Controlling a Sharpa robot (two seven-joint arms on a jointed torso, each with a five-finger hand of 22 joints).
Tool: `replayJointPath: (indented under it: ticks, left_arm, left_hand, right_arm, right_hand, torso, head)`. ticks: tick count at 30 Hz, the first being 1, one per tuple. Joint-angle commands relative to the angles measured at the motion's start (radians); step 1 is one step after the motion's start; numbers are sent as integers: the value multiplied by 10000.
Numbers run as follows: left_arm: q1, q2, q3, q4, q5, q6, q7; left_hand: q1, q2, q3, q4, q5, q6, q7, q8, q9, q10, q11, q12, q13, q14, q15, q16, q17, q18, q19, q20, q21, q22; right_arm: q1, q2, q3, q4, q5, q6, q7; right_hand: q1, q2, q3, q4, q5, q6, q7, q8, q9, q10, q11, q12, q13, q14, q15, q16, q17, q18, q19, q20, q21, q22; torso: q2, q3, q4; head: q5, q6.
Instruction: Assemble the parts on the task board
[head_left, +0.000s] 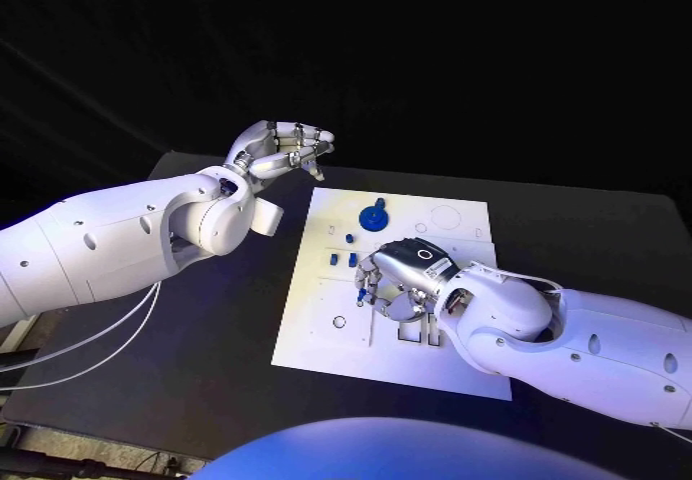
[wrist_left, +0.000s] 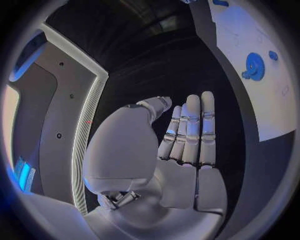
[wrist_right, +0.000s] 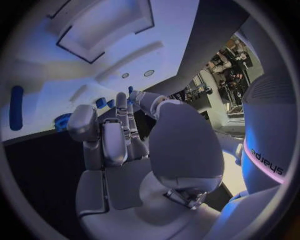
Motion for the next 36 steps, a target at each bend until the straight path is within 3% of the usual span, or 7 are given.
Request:
replayJointPath:
  ticks: [1,13,36]
  left_arm:
    - [4,41,2,-3,-62,183,16]
    - [4,68,2,-25,-80,213,-19]
    - [5,76,1,-43,-121,249,-71]
  left_hand:
    - [73,21,-24,-16,54,-87,-2,-49,-16,-86,16,-21,-11,-85,16,-69,-9,121,-56,27,-38,-13]
    - [73,21,-24,-16,54,-87,-2,-49,-16,-86,16,-21,-11,-85,16,-69,-9,121,-56,27,-38,-13]
    - [77,18,-29,-26,53,-97,-1,-49,-16,-101,18,-13,-17,-89,18,-75,-8,124,-57,31,-46,-18]
  right_arm:
    - [-55,59,0,-129,-292,-49,27]
    - [-149,170,-28,-328,-306,28,14]
    - [-235,283,-52,-455,-265,139,27]
  right_hand:
    - [-76,-1,-72,12,-51,8,21,57,17,35,6,-69,15,148,-78,-53,-1,-70,82,-18,-3,14]
    - [-90,6,-87,23,-52,-4,31,50,19,35,15,-77,19,152,-74,-43,15,-71,89,-17,-2,17]
    - [-104,12,-106,33,-52,-17,35,41,24,34,18,-90,25,156,-69,-34,28,-71,93,-14,-13,14]
  torso:
    - [7,-8,16]
    - [18,0,-2]
    - [3,8,2]
  head:
    - [80,-50]
    - [170,-175]
    - [217,-178]
